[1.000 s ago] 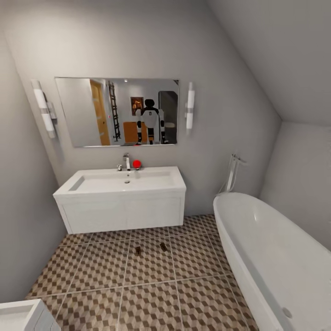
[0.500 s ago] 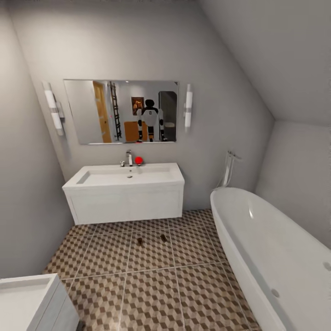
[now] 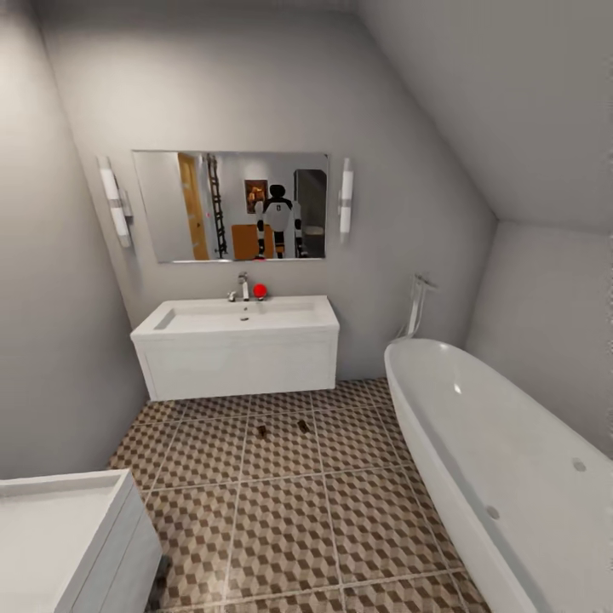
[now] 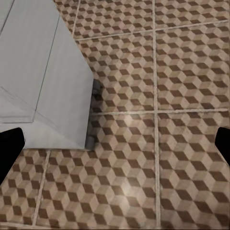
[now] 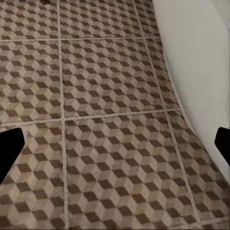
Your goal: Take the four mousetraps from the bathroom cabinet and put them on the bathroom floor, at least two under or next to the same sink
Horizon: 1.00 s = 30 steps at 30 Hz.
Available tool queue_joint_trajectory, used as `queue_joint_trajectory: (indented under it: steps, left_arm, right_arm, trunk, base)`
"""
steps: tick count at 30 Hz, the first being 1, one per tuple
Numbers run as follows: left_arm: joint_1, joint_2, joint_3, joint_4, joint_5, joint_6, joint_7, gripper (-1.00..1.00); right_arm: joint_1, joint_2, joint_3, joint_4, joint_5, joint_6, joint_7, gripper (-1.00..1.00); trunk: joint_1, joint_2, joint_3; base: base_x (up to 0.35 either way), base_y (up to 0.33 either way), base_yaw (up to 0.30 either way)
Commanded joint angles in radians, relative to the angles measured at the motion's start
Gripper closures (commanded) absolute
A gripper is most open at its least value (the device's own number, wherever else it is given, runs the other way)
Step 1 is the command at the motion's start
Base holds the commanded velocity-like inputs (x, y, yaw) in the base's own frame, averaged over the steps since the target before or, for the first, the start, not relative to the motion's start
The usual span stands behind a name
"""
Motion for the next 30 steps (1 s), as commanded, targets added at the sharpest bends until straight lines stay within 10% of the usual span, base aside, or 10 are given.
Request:
queue_joint_trajectory:
  steps: [1, 30]
  left_arm:
    - [-0.001, -0.001, -0.009, 0.003, 0.006, -0.005, 0.003, -1.00]
    - [-0.001, -0.001, -0.009, 0.004, 0.006, -0.005, 0.001, -1.00]
  right_arm:
    - [-0.001, 0.000, 0.005, 0.001, 0.000, -0.002, -0.005, -1.00]
    - [0.000, 0.001, 0.005, 0.001, 0.000, 0.001, -0.005, -1.00]
  trunk:
    - [0.000, -0.001, -0.001]
    - [0.000, -0.001, -0.001]
  base:
    - [-0.340, 0.000, 0.000]
    - [-0.191, 0.000, 0.164]
